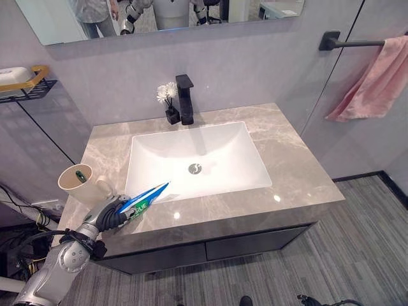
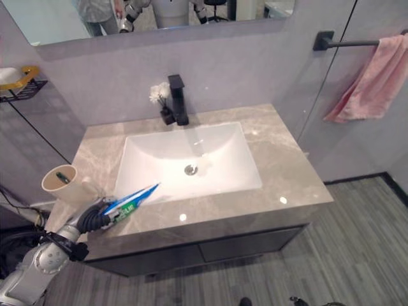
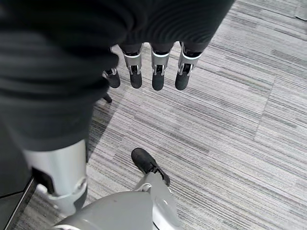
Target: Put brush and paste in cup on sink, flatten towel.
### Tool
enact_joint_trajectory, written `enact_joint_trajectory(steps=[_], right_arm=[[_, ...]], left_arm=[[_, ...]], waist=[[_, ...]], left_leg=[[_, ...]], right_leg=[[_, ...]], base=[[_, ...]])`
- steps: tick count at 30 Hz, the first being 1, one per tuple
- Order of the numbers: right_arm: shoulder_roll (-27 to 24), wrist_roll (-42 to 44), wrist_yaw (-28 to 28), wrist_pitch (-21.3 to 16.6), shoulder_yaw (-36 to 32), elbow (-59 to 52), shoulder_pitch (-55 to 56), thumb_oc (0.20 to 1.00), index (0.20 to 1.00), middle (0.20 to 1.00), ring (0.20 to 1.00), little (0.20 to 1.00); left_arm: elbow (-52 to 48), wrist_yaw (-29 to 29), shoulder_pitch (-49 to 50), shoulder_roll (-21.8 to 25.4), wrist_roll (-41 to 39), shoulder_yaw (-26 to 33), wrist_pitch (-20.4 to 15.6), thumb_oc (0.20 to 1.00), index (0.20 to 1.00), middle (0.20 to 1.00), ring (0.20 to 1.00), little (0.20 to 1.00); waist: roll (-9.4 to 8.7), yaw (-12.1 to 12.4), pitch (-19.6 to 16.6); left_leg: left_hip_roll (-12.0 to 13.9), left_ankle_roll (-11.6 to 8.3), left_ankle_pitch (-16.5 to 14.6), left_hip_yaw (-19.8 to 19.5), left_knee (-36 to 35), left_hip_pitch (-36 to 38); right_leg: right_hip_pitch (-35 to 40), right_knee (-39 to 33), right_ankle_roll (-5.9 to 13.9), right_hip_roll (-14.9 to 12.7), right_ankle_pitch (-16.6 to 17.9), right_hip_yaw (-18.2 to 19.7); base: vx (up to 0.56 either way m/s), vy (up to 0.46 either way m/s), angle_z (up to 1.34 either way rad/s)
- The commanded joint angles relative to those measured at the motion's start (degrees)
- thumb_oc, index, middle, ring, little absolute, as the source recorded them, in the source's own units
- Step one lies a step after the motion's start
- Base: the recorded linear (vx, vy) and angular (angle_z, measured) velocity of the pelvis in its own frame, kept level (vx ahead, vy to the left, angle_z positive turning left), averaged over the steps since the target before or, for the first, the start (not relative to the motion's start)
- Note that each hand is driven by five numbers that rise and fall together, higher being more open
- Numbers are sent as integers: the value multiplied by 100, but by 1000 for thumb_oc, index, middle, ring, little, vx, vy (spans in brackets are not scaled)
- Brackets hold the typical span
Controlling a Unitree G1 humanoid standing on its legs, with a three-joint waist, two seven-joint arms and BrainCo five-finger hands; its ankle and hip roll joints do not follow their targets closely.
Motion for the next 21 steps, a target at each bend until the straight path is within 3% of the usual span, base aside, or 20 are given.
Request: enact_joint_trajectory(steps=[1,13,21], right_arm=[[104,379,-181,50,-102,306,-269,1000,1000,1000,1000,1000],[-23,978,-210,44,-560,417,-249,1000,1000,1000,1000,1000],[1,1419,-228,12,-753,497,-260,1000,1000,1000,1000,1000]], left_arm=[[-301,59,241,373,432,-355,-213,200,200,200,200,200],[-710,1036,-422,817,1187,451,-217,200,200,200,200,200],[-627,1741,-992,691,1354,829,-47,200,200,200,200,200]], waist=[[-201,60,89],[-287,-104,-143],[-335,-190,-248]], left_leg=[[216,-100,-268,41,59,216],[261,-139,-343,166,59,416],[290,-160,-355,210,59,471]], right_leg=[[146,40,485,-402,-148,306],[260,40,468,-374,-170,421],[292,40,457,-358,-170,447]], base=[[0,0,0],[-1,1,-2],[0,0,0]])
